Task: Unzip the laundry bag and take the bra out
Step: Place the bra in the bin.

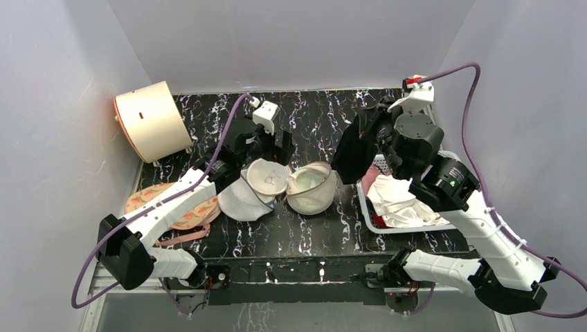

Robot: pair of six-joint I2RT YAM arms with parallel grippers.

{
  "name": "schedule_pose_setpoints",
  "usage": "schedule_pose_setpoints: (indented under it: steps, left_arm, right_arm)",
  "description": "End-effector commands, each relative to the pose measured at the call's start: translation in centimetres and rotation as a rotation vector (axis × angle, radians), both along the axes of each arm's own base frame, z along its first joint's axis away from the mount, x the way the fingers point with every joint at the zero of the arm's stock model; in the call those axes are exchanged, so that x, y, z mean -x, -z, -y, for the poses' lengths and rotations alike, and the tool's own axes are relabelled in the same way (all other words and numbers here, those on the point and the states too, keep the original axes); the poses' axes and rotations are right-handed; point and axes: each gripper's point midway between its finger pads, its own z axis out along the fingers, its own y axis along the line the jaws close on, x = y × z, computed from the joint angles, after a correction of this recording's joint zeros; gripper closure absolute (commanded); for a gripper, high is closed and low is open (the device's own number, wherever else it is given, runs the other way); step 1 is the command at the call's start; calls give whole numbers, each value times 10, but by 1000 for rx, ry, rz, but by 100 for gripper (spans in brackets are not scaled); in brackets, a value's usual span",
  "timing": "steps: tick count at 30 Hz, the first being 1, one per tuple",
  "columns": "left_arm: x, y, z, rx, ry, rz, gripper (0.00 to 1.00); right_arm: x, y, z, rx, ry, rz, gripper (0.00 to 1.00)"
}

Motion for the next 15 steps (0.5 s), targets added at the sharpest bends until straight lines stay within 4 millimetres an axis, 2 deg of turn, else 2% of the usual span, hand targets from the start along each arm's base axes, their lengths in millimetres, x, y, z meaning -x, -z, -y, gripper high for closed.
schedule_pose_setpoints:
  steps: [1, 5, 10, 12, 15]
  left_arm:
    - [-3, -9, 2, 11, 11, 21, 2]
    - [-2, -9, 2, 13, 13, 21, 2]
    - [-2, -9, 3, 16, 15, 15, 2]
    - [-2, -9, 3, 16, 16, 13, 2]
    - [-1, -9, 4, 18, 18, 9, 2]
  right_arm:
    - [4, 4, 56, 128, 229, -6, 100]
    - [17, 14, 102, 276, 399, -28, 100]
    - [38, 20, 145, 406, 539, -48, 100]
    - [45, 24, 154, 415, 554, -55, 100]
    - [43, 46, 145, 391, 503, -67, 100]
